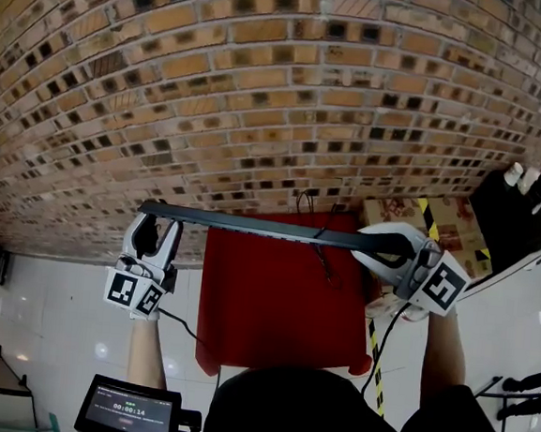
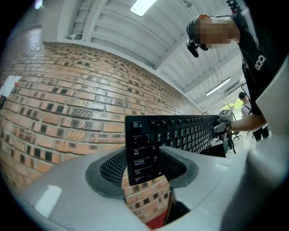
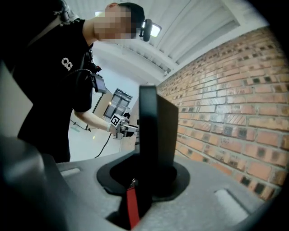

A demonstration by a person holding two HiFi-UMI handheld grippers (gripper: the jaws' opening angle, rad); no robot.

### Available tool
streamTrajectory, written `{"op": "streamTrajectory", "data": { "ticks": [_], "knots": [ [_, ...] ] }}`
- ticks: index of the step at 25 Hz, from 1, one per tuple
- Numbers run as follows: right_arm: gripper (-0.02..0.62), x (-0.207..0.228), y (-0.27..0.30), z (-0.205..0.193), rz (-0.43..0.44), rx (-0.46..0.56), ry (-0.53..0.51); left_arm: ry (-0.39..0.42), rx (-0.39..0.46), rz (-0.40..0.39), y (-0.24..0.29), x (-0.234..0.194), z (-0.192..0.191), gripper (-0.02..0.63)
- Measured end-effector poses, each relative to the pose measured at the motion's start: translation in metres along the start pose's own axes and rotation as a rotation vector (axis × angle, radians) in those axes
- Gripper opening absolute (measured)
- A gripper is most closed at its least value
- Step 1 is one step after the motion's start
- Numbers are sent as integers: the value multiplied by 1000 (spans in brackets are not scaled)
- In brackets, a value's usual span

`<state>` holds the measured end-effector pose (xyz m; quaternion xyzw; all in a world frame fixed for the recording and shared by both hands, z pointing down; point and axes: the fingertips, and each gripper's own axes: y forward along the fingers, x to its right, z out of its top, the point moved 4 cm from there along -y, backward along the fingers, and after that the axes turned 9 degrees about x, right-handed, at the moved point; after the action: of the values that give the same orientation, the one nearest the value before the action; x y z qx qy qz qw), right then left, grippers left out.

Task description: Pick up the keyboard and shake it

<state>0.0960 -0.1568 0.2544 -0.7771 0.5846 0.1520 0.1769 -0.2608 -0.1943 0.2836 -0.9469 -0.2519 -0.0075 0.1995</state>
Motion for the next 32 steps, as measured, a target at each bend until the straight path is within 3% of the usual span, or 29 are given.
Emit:
{"op": "streamTrajectory", "data": {
  "ticks": [5, 9, 15, 22, 28, 32],
  "knots": [
    [73, 3, -6, 21, -54, -6, -148, 93, 124, 21, 1, 3, 39, 229],
    [77, 1, -6, 35, -35, -21, -290, 132, 178, 34, -1, 2, 60, 230],
    [74, 2, -5, 24, -17, -20, -192, 107, 128, 57, -5, 4, 46, 230],
    [75, -8, -10, 37, -19, -36, -328, 134, 187, 69, -12, 10, 60, 230],
    [74, -4, -11, 27, -15, -15, -189, 129, 156, 72, -11, 13, 52, 230],
    [74, -9, -17, 33, -32, -22, -247, 149, 189, 68, -11, 18, 62, 230]
  ]
}}
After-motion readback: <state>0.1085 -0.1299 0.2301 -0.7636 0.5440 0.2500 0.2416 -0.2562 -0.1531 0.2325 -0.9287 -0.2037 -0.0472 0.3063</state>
